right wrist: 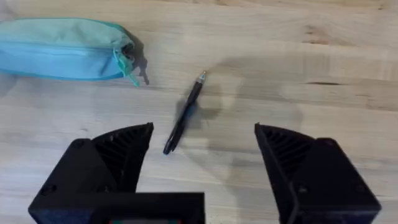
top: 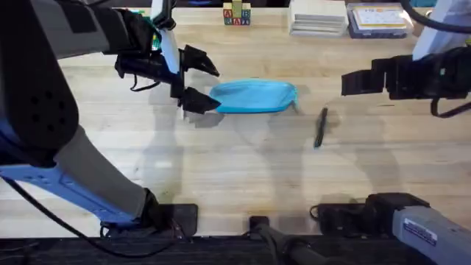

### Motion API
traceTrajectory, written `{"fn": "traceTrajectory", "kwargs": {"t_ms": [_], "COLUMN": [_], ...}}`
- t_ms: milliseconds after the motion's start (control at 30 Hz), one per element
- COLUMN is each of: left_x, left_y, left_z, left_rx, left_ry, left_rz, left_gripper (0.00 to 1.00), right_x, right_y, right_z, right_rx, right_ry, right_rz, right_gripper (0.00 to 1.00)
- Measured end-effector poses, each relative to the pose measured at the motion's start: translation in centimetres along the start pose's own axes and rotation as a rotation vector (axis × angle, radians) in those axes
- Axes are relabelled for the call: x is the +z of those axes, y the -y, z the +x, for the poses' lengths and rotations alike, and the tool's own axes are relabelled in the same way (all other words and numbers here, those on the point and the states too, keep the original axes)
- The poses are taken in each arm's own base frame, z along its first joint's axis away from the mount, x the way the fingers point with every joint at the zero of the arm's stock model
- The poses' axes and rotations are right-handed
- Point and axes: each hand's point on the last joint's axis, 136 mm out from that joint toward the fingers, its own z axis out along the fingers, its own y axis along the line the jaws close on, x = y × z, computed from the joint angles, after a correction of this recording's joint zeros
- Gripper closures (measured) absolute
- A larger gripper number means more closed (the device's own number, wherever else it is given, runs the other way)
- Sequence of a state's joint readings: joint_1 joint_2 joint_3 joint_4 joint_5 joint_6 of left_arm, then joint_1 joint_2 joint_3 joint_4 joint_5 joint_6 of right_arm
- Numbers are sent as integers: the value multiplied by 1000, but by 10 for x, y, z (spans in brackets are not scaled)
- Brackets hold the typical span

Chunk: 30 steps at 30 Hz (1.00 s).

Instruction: Unzip the bag, pick up the pens from the table one at a time and place them inside, then zip the bag closed.

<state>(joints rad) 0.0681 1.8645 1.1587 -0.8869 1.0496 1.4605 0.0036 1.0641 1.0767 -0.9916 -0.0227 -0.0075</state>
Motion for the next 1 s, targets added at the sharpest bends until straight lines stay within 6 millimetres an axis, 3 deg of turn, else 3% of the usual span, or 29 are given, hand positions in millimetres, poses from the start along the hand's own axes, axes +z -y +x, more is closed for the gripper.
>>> {"fn": "traceTrajectory", "kwargs": {"t_ms": [467, 667, 1000], "left_x": [0, 0, 0], "left_y": [0, 0, 0], "left_z": [1, 1, 1], "left_rx": [-5, 2, 4], "left_ry": [-5, -7, -8], "left_rz": [0, -1, -1], "left_gripper": [22, 917, 956], "right_x": [0, 0, 0], "right_y": [0, 0, 0], "right_z": [0, 0, 0], "right_rx": [0, 0, 0], "right_ry": [0, 0, 0], "right_rz": [0, 0, 0], "right_gripper": [5, 5, 5]}}
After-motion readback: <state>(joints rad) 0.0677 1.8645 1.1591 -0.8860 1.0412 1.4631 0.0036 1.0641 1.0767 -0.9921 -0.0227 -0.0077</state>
